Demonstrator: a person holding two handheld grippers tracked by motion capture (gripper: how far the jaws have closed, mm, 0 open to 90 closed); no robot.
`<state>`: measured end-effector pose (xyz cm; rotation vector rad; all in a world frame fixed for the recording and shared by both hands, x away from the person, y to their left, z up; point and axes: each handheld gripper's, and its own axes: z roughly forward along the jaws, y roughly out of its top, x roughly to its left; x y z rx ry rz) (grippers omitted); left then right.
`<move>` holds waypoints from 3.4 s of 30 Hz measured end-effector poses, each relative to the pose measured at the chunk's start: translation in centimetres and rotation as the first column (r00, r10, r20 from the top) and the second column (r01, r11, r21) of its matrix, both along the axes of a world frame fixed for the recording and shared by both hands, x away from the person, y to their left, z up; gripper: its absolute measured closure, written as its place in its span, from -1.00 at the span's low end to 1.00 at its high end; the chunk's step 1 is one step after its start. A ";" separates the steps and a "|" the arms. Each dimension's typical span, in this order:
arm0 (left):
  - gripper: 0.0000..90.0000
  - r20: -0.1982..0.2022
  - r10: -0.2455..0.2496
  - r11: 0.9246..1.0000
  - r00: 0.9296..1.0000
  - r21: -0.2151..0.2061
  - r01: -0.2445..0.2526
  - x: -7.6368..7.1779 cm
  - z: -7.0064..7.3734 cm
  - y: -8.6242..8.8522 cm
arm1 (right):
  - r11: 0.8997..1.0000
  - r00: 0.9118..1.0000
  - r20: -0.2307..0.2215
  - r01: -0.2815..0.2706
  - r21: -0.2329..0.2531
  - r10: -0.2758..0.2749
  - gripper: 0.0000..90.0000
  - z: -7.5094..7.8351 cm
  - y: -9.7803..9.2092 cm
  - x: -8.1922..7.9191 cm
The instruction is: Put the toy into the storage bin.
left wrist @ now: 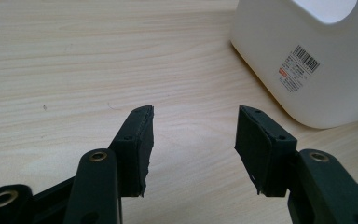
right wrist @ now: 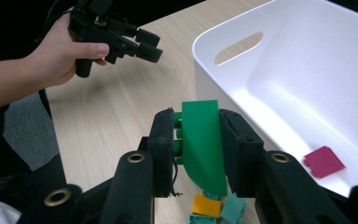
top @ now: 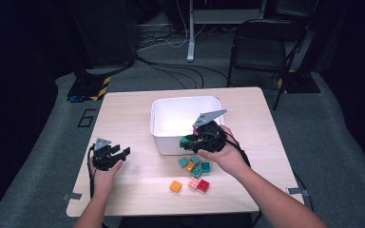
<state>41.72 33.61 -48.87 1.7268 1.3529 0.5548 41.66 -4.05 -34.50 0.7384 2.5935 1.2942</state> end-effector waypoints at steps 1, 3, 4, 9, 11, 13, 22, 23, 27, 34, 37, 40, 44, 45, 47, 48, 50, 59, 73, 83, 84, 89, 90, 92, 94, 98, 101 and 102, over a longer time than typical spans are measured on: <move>0.03 -0.003 -0.003 1.000 1.000 0.000 0.003 0.0 0.0 0.0 | 1.000 1.000 0.003 0.004 -0.001 -0.004 0.49 0.2 -0.1 0.2; 0.03 0.000 -0.006 1.000 1.000 0.003 0.006 0.1 0.0 0.0 | 1.000 1.000 0.002 0.019 -0.009 -0.019 0.49 0.5 -0.3 0.6; 0.04 0.001 -0.005 1.000 1.000 0.002 0.005 0.1 0.0 0.0 | 1.000 1.000 0.005 0.021 -0.008 -0.021 0.49 0.7 -0.4 0.9; 0.04 -0.004 -0.007 1.000 1.000 0.001 0.007 0.1 0.0 -0.1 | 0.999 0.999 0.013 0.035 -0.016 -0.035 0.49 1.2 -0.5 1.6; 0.04 -0.003 -0.007 1.000 1.000 0.001 0.007 0.1 0.0 -0.2 | 0.999 0.999 0.017 0.042 -0.020 -0.042 0.48 1.3 -0.5 2.0; 0.04 -0.001 -0.009 1.000 1.000 0.002 0.009 0.1 0.0 -0.2 | 0.999 0.999 0.025 0.048 -0.020 -0.047 0.48 1.3 -0.5 2.4; 0.05 -0.004 -0.010 1.000 1.000 0.002 0.010 0.2 0.0 -0.2 | 0.994 0.994 0.025 0.106 -0.024 -0.105 0.48 1.5 -0.7 5.4; 0.05 -0.004 -0.010 1.000 1.000 0.002 0.010 0.2 0.0 -0.2 | 0.993 0.993 0.022 0.115 -0.025 -0.115 0.48 1.4 -0.7 5.8; 0.05 -0.004 -0.011 1.000 1.000 0.004 0.011 0.2 -0.1 -0.2 | 0.989 0.989 0.020 0.149 -0.028 -0.148 0.48 1.1 -0.8 7.2; 0.07 -0.002 -0.014 1.000 1.000 0.005 0.014 0.3 -0.1 -0.2 | 0.981 0.982 0.025 0.190 -0.036 -0.189 0.48 0.3 -0.7 9.3; 0.06 -0.004 -0.013 1.000 1.000 0.003 0.013 0.3 -0.1 -0.2 | 0.978 0.979 0.019 0.205 -0.043 -0.205 0.48 0.0 -0.6 10.0; 0.06 -0.004 -0.014 1.000 1.000 0.004 0.014 0.3 -0.1 -0.2 | 0.974 0.975 0.017 0.222 -0.048 -0.221 0.48 -0.4 -0.4 10.8; 0.07 -0.005 -0.015 1.000 1.000 0.004 0.015 0.3 -0.1 -0.2 | 0.971 0.972 0.005 0.233 -0.058 -0.233 0.48 -0.7 0.2 11.6; 0.07 -0.006 -0.015 1.000 1.000 0.004 0.015 0.4 -0.1 -0.2 | 0.970 0.972 0.004 0.233 -0.062 -0.233 0.48 -0.8 0.3 11.7; 0.07 -0.004 -0.014 1.000 1.000 0.003 0.014 0.4 -0.2 -0.2 | 0.969 0.970 -0.003 0.241 -0.060 -0.242 0.48 -0.8 0.5 11.8; 0.07 -0.005 -0.015 1.000 1.000 0.003 0.015 0.4 -0.2 -0.2 | 0.969 0.971 0.000 0.237 -0.071 -0.237 0.48 -1.1 0.9 12.1; 0.06 -0.007 -0.016 1.000 1.000 0.003 0.016 0.4 -0.2 -0.2 | 0.969 0.972 0.004 0.233 -0.083 -0.234 0.48 -1.3 1.1 12.4; 0.05 -0.011 -0.015 1.000 1.000 0.001 0.015 0.4 -0.1 -0.1 | 0.967 0.970 -0.010 0.240 -0.080 -0.242 0.22 -1.6 1.5 12.8; -0.05 -0.012 0.007 1.000 1.000 0.007 -0.007 0.4 0.0 -0.1 | 0.972 0.973 0.030 0.229 -0.052 -0.227 0.03 0.1 0.5 9.5; -0.01 -0.038 -0.011 1.000 0.999 0.007 0.011 0.4 -0.3 -0.3 | 0.976 0.975 0.081 0.212 -0.047 -0.208 0.03 0.7 -1.0 5.4; -0.01 -0.037 -0.010 1.000 0.999 0.008 0.010 0.4 -0.3 -0.3 | 0.976 0.975 0.083 0.211 -0.047 -0.207 0.02 0.7 -1.1 5.1; -0.01 -0.039 -0.009 1.000 0.999 0.009 0.009 0.4 -0.3 -0.4 | 0.978 0.975 0.101 0.204 -0.040 -0.199 0.02 0.7 -2.0 3.5; -0.01 -0.036 -0.009 1.000 0.999 0.012 0.010 0.4 -0.3 -0.3 | 0.979 0.974 0.112 0.200 -0.042 -0.194 0.02 0.6 -2.2 3.2; -0.01 -0.036 -0.009 1.000 0.999 0.009 0.009 0.4 -0.3 -0.3 | 0.977 0.973 0.115 0.207 -0.041 -0.201 0.02 0.4 -2.4 2.5; -0.01 -0.036 -0.009 1.000 0.999 0.009 0.010 0.4 -0.2 -0.3 | 0.977 0.970 0.136 0.209 -0.049 -0.200 0.02 0.2 -2.7 2.0; 0.00 -0.034 -0.007 1.000 0.999 0.008 0.007 0.4 -0.3 -0.3 | 0.976 0.970 0.129 0.214 -0.044 -0.207 0.02 -0.5 -3.1 1.2; 0.00 -0.035 -0.009 1.000 0.999 0.010 0.010 0.4 -0.3 -0.3 | 0.976 0.970 0.124 0.215 -0.035 -0.209 0.02 -0.9 -3.3 0.8; 0.00 -0.034 -0.009 1.000 0.999 0.010 0.009 0.4 -0.3 -0.3 | 0.976 0.970 0.118 0.217 -0.030 -0.212 0.01 -1.0 -3.3 0.6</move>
